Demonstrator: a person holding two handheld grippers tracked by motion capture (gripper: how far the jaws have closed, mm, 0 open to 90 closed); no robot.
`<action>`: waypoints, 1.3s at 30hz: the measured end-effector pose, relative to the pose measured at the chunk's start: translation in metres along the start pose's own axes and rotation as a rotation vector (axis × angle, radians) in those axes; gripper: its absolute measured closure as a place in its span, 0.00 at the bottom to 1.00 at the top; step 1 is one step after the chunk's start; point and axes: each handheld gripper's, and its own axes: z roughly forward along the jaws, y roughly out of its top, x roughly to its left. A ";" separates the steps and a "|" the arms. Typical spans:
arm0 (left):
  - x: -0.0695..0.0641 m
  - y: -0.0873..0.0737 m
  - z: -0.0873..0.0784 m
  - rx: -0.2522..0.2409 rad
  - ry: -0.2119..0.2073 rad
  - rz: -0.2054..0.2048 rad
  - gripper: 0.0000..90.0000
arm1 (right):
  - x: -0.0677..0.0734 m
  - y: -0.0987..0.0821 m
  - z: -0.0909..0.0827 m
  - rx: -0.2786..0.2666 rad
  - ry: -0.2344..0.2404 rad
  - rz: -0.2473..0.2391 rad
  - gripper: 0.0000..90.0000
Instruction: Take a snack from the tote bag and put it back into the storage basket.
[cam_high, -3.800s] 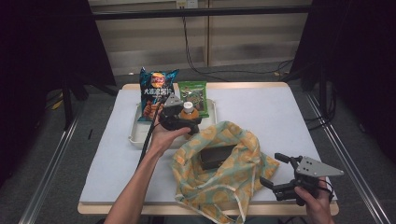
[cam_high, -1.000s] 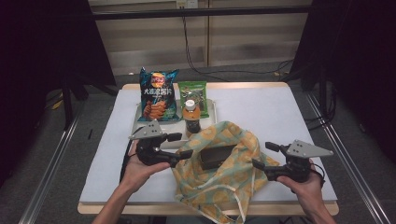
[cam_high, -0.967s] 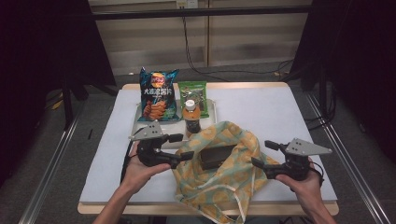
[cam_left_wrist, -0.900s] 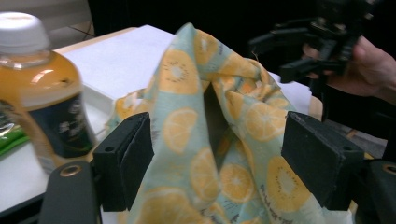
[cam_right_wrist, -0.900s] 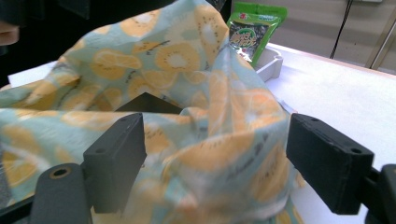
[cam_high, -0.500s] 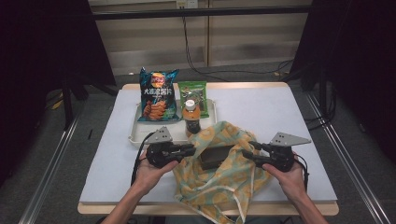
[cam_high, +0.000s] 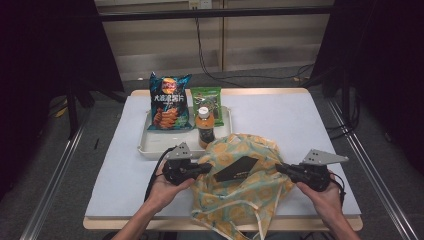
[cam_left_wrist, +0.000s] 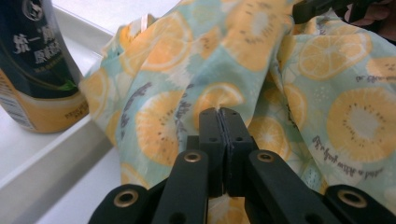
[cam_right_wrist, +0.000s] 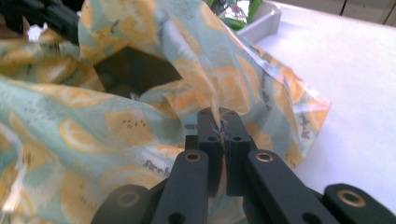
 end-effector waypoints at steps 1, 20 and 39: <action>0.000 -0.001 0.001 0.006 -0.002 0.003 0.98 | 0.000 -0.003 -0.003 0.009 -0.002 -0.001 0.99; -0.012 0.004 -0.014 -0.067 0.014 0.018 0.68 | 0.006 -0.006 -0.006 -0.031 -0.004 0.016 0.59; -0.035 0.025 -0.004 -0.071 -0.148 0.149 0.85 | 0.011 0.031 0.019 -0.079 0.086 -0.027 0.95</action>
